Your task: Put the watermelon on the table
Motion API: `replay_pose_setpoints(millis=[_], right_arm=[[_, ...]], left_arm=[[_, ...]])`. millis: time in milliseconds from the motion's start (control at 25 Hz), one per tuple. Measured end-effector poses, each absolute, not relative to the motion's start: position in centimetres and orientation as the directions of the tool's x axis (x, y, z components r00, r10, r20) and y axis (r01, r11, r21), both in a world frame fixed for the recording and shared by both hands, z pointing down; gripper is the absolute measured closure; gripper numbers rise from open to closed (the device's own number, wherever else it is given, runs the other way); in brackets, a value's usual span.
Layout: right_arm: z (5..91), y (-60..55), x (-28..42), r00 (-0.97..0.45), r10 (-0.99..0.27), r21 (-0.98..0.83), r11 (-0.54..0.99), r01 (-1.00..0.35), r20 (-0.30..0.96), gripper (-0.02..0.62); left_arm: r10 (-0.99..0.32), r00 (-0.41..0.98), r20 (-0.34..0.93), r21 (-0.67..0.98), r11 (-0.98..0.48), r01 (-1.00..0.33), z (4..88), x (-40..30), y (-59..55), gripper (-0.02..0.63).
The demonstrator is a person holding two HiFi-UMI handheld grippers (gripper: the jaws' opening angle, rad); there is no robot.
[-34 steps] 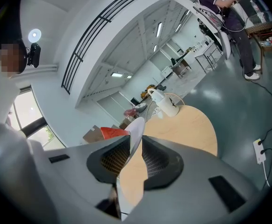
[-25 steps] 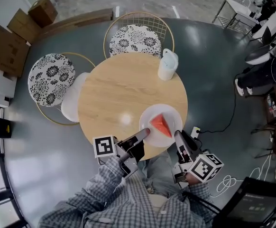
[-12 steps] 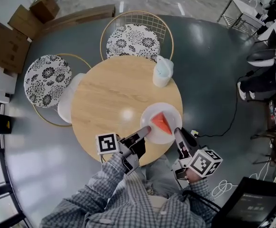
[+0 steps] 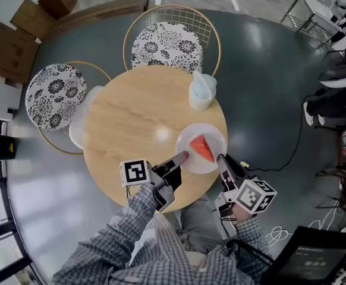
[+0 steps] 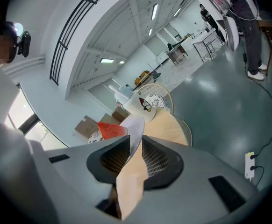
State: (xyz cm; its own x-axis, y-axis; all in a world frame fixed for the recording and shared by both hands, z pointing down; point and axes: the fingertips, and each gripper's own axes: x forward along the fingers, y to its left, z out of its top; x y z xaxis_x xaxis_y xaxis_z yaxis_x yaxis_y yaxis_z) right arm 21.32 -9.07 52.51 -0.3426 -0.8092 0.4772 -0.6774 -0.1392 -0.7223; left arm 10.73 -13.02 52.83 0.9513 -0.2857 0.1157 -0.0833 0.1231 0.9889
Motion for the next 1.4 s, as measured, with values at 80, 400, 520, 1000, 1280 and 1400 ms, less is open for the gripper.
replay_pose_setpoints(millis=[80,400,520,1000,1280,1400], right_arm=[[53.2,-9.4,21.8,-0.344,-0.804,-0.721,-0.144,-0.678,0.484,0.509],[56.2,-10.3,23.2,-0.333,-0.778,-0.701,-0.187,-0.688,0.533,0.509],[57.2,-10.6,23.6,-0.329,-0.768,-0.695,-0.202,-0.69,0.55,0.509],[60.2,-12.0,24.9,-0.327,-0.741,-0.694,-0.252,-0.674,0.587,0.509],[61.2,-12.1,25.1,-0.318,-0.718,-0.683,-0.291,-0.67,0.618,0.509],[61.6,-12.1,25.1,-0.32,-0.707,-0.672,-0.29,-0.682,0.63,0.509]], left_arm=[[-0.277,0.949,0.151,0.985,0.124,-0.121,54.0,10.8,-13.2,0.565],[-0.255,0.943,0.216,0.974,0.128,-0.188,57.2,12.1,-14.2,0.566],[-0.248,0.94,0.236,0.969,0.137,-0.207,58.2,12.5,-14.4,0.568],[-0.243,0.923,0.298,0.951,0.165,-0.263,60.7,13.8,-15.9,0.569],[-0.243,0.91,0.337,0.936,0.191,-0.296,61.5,13.8,-16.0,0.569],[-0.24,0.902,0.359,0.926,0.211,-0.312,61.9,13.9,-16.0,0.569]])
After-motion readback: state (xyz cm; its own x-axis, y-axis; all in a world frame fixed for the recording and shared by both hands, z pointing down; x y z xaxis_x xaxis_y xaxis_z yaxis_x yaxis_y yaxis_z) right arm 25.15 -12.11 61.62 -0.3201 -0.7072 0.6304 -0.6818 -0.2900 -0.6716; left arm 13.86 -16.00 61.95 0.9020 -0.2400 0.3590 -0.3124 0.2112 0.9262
